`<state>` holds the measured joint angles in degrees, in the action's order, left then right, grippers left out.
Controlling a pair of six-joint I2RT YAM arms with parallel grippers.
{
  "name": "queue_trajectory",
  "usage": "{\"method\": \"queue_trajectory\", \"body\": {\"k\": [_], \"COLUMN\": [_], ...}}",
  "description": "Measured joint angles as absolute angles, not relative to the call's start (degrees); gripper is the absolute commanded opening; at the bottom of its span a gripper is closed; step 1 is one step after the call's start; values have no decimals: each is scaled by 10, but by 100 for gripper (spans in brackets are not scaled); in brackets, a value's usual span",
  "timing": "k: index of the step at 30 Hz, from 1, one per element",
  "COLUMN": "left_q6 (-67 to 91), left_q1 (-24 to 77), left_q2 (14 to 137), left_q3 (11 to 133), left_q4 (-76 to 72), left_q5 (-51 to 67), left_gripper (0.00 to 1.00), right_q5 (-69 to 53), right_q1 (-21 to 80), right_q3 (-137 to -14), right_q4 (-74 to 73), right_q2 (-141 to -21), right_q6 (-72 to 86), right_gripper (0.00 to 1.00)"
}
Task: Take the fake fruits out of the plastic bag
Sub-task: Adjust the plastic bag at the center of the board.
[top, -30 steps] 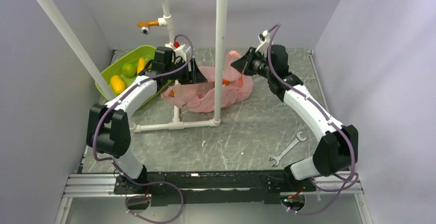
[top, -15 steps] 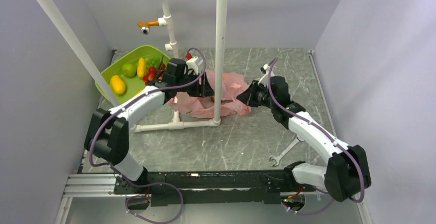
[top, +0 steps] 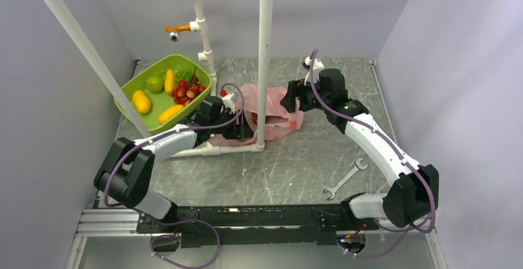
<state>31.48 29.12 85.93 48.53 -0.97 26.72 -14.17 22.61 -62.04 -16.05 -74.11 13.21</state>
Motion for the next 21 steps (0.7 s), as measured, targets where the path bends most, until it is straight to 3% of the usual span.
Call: {"method": "queue_trajectory", "body": {"k": [5, 13, 21], "left_q6": [340, 371, 408], "left_q1": [294, 295, 295], "left_q2": [865, 889, 899], "left_q3": [461, 445, 413], "left_q4": [-37, -93, -137], "left_q5": [265, 241, 241], "left_gripper": [60, 61, 62], "right_q5": [-144, -90, -128], "right_q1": [251, 274, 266], "right_q3": [-673, -802, -1017], "right_q4": [-180, -198, -331], "right_q2": [-775, -908, -1062], "right_q6": [59, 3, -13], "right_gripper": [99, 99, 99]}}
